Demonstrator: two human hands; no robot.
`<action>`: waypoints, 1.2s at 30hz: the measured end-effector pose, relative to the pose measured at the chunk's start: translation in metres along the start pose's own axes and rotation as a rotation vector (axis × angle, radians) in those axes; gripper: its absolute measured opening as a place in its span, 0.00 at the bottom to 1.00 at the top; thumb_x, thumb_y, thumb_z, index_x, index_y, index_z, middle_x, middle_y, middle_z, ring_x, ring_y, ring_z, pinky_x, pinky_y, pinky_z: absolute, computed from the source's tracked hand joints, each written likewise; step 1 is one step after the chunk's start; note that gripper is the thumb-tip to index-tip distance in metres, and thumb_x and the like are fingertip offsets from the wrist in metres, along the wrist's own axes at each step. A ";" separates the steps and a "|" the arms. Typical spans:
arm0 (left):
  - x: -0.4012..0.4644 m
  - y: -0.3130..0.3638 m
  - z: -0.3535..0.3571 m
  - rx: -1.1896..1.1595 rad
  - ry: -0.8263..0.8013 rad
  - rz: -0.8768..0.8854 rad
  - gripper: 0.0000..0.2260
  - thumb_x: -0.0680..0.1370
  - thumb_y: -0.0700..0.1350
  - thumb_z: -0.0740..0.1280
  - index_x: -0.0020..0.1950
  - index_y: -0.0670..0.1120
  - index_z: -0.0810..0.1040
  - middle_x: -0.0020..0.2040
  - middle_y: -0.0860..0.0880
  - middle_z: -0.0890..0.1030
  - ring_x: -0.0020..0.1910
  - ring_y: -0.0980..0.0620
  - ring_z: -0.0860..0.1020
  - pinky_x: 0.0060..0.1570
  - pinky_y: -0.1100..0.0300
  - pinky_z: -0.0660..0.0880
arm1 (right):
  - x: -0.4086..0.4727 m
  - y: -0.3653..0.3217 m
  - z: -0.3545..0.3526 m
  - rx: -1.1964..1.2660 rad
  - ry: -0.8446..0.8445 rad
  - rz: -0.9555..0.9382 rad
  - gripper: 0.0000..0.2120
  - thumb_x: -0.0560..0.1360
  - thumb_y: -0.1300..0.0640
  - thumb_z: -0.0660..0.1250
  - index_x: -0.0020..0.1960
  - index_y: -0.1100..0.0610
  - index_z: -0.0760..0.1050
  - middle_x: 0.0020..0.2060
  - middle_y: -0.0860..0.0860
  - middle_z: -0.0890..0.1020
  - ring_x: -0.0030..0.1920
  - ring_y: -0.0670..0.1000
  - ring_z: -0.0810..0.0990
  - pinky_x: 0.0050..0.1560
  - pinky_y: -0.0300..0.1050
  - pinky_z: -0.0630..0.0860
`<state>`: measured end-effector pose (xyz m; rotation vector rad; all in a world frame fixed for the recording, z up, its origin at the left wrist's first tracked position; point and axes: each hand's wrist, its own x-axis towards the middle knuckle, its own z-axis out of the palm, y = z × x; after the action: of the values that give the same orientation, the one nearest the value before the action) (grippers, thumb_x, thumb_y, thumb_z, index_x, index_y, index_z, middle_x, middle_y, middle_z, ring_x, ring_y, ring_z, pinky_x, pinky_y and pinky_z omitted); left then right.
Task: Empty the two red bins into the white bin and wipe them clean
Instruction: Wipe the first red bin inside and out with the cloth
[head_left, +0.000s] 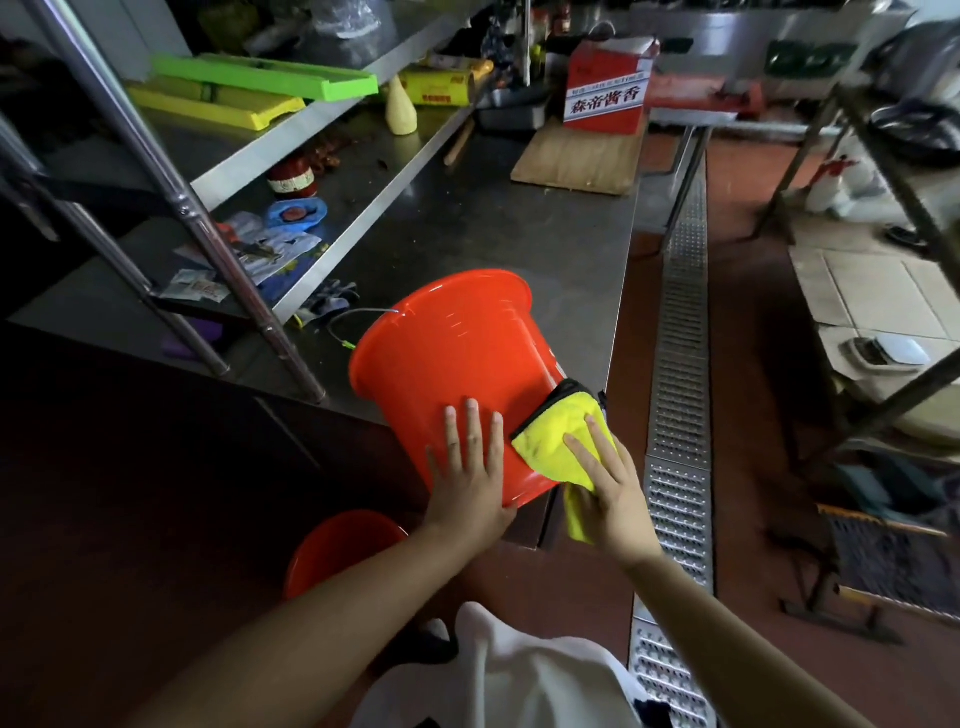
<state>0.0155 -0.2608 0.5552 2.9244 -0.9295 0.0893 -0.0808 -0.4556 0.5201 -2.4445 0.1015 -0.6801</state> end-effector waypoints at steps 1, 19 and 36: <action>0.001 0.000 -0.001 0.008 0.003 0.004 0.57 0.64 0.69 0.72 0.81 0.44 0.47 0.79 0.37 0.41 0.77 0.31 0.41 0.61 0.29 0.67 | -0.002 0.002 -0.001 0.008 0.000 0.004 0.34 0.75 0.65 0.71 0.77 0.49 0.65 0.80 0.53 0.60 0.76 0.62 0.62 0.70 0.68 0.66; 0.170 -0.026 -0.165 -0.871 -0.261 -0.347 0.35 0.59 0.62 0.75 0.66 0.65 0.72 0.60 0.57 0.79 0.54 0.51 0.77 0.49 0.54 0.77 | 0.159 -0.050 -0.038 -0.109 0.041 0.219 0.36 0.73 0.67 0.63 0.77 0.43 0.65 0.81 0.48 0.56 0.76 0.65 0.59 0.69 0.66 0.66; 0.178 -0.152 -0.087 -0.216 -0.296 0.129 0.51 0.72 0.76 0.55 0.80 0.45 0.37 0.79 0.48 0.33 0.78 0.48 0.35 0.76 0.46 0.47 | 0.253 -0.094 0.025 -0.442 -0.413 0.275 0.27 0.79 0.44 0.60 0.78 0.37 0.59 0.81 0.46 0.53 0.80 0.58 0.45 0.76 0.66 0.50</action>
<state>0.2457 -0.2314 0.6483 2.7196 -1.0890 -0.4216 0.1427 -0.4213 0.6695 -2.8593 0.4535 -0.0213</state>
